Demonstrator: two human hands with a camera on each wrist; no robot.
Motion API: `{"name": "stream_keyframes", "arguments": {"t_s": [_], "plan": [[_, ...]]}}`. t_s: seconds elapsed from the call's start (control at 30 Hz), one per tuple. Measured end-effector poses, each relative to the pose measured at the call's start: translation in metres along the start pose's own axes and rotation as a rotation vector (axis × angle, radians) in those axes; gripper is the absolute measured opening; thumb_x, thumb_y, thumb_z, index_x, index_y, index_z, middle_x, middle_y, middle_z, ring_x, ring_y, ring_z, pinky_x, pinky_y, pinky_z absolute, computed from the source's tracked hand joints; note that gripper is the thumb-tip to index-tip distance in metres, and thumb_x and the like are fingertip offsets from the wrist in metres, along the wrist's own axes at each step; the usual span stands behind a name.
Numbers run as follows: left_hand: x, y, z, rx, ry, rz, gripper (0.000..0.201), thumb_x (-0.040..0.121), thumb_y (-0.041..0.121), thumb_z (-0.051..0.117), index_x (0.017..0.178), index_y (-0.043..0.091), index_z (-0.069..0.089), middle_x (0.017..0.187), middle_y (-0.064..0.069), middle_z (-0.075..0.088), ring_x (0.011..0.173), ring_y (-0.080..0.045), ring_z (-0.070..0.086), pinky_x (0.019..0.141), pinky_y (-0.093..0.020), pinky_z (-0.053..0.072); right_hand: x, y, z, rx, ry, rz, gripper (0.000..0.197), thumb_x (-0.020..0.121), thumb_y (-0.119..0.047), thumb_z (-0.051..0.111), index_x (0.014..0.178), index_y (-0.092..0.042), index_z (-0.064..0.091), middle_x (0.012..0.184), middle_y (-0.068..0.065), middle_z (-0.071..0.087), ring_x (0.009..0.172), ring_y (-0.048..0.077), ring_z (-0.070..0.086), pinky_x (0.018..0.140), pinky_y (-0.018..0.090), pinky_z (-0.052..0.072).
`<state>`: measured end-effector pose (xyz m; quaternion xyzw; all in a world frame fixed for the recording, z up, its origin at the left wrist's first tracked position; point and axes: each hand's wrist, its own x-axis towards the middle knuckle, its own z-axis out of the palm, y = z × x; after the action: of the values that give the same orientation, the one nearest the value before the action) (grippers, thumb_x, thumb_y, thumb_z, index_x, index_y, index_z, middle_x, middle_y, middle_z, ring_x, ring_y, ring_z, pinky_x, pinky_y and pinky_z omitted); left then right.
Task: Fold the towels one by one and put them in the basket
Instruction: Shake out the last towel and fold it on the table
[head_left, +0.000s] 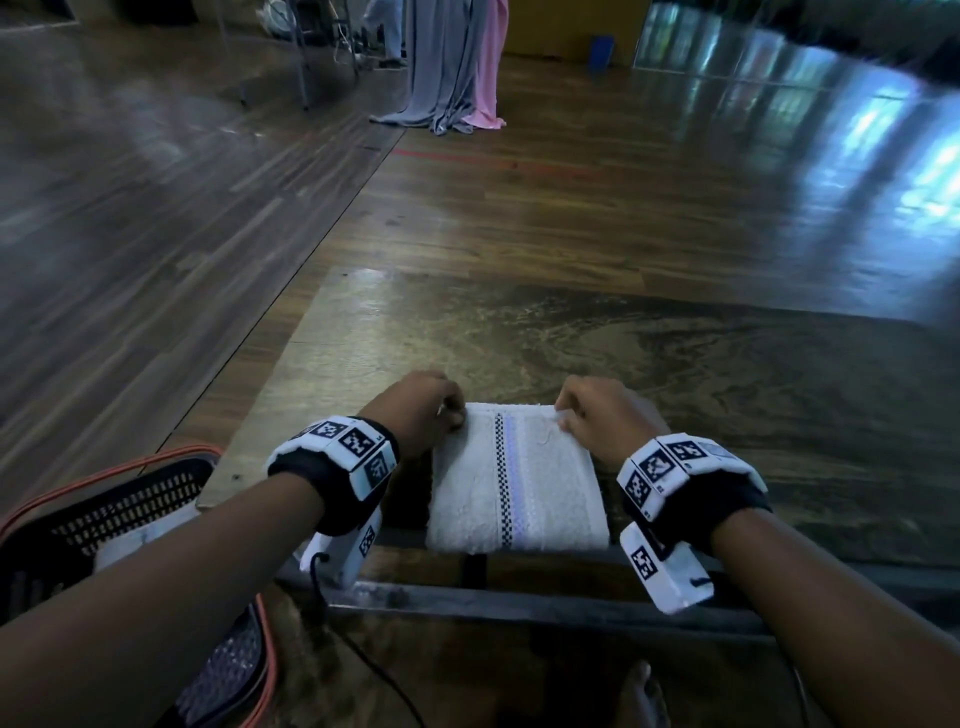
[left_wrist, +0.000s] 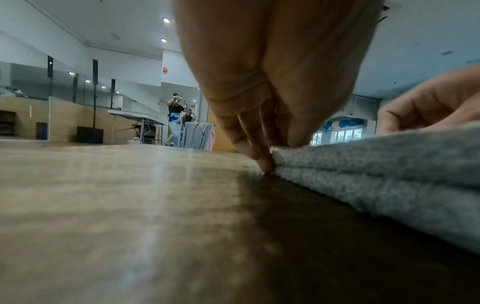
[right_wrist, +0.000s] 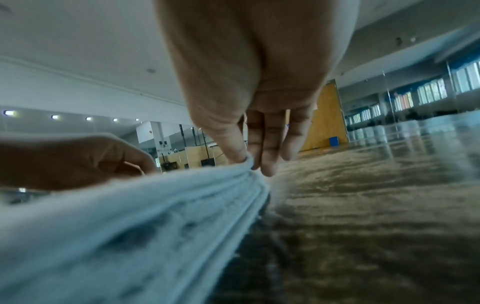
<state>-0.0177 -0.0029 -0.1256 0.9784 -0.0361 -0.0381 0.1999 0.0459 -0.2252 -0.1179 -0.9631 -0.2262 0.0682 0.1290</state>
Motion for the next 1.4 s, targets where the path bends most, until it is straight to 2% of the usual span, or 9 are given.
{"name": "stream_keyframes", "arguments": {"t_s": [0.2,0.43,0.57,0.7,0.83,0.9,1.0,1.3,1.4], "plan": [[0.011,-0.01,-0.001,-0.078,0.037,-0.022,0.005,0.085,0.013,0.06,0.088,0.012,0.064,0.099,-0.005,0.066,0.086,-0.015,0.054,0.074,-0.024,0.04,0.004,0.015,0.002,0.051,0.045,-0.22,0.005,0.084,-0.018,0.063,0.084,-0.017,0.058,0.095,-0.003,0.062,0.091,0.019,0.059,0.073,0.037,0.05],[0.018,-0.015,0.0,-0.112,0.087,-0.062,0.007,0.087,0.009,0.054,0.089,0.01,0.06,0.095,-0.01,0.067,0.084,-0.019,0.054,0.072,-0.027,0.041,0.008,0.019,0.008,0.237,0.105,-0.103,0.013,0.084,-0.021,0.062,0.078,-0.028,0.053,0.076,-0.012,0.061,0.075,0.015,0.06,0.069,0.035,0.05],[0.014,-0.005,0.0,0.07,0.118,-0.087,0.008,0.086,0.014,0.053,0.091,0.016,0.057,0.101,-0.007,0.061,0.092,-0.028,0.058,0.08,-0.035,0.046,0.001,0.006,0.012,-0.081,0.204,-0.213,0.007,0.087,-0.02,0.058,0.09,-0.02,0.064,0.094,0.0,0.056,0.086,0.022,0.056,0.066,0.028,0.037],[0.0,0.014,0.008,0.08,0.183,0.089,0.018,0.084,0.011,0.051,0.096,0.017,0.063,0.104,-0.003,0.063,0.096,-0.024,0.058,0.082,-0.03,0.042,-0.012,-0.009,0.017,-0.441,0.211,-0.279,0.022,0.091,-0.018,0.048,0.105,-0.014,0.066,0.114,0.004,0.052,0.109,0.025,0.044,0.084,0.036,0.035],[-0.012,0.034,0.042,-0.03,0.103,0.008,0.029,0.093,0.024,0.038,0.113,0.013,0.056,0.13,-0.008,0.055,0.123,-0.027,0.049,0.099,-0.036,0.036,-0.024,-0.016,0.031,-0.201,0.15,-0.12,0.038,0.097,-0.035,0.032,0.12,-0.016,0.056,0.129,0.0,0.052,0.123,0.02,0.041,0.098,0.039,0.034],[-0.015,0.035,0.058,0.018,0.011,-0.054,0.048,0.099,0.036,0.024,0.143,0.017,0.029,0.156,0.0,0.021,0.145,-0.015,0.015,0.115,-0.04,0.012,-0.029,-0.017,0.044,-0.078,0.063,-0.014,0.048,0.098,-0.041,0.027,0.138,-0.017,0.039,0.149,0.0,0.036,0.14,0.018,0.025,0.11,0.041,0.028],[-0.011,0.03,0.068,0.101,-0.005,-0.063,0.055,0.098,0.045,0.012,0.149,0.025,0.003,0.158,0.008,-0.004,0.145,-0.008,-0.009,0.117,-0.044,-0.005,-0.03,-0.015,0.06,0.012,0.006,0.012,0.056,0.098,-0.044,0.023,0.148,-0.019,0.018,0.16,-0.001,0.007,0.147,0.015,-0.001,0.118,0.043,0.013],[-0.015,0.021,0.06,0.137,0.004,-0.174,0.061,0.094,0.054,0.012,0.148,0.026,0.004,0.159,0.004,-0.009,0.145,-0.02,-0.013,0.113,-0.054,-0.01,-0.028,0.009,0.06,0.038,-0.015,0.172,0.064,0.093,-0.059,0.022,0.148,-0.033,0.003,0.159,0.005,-0.012,0.146,0.02,-0.013,0.117,0.045,-0.002],[-0.015,0.024,0.042,0.14,0.013,-0.269,0.061,0.094,0.049,0.022,0.145,0.016,0.019,0.158,-0.009,0.005,0.146,-0.026,0.0,0.114,-0.055,-0.003,-0.026,0.014,0.045,0.061,0.073,0.304,0.065,0.092,-0.053,0.035,0.147,-0.022,0.019,0.157,0.011,0.011,0.145,0.027,0.006,0.115,0.045,0.011]]}}
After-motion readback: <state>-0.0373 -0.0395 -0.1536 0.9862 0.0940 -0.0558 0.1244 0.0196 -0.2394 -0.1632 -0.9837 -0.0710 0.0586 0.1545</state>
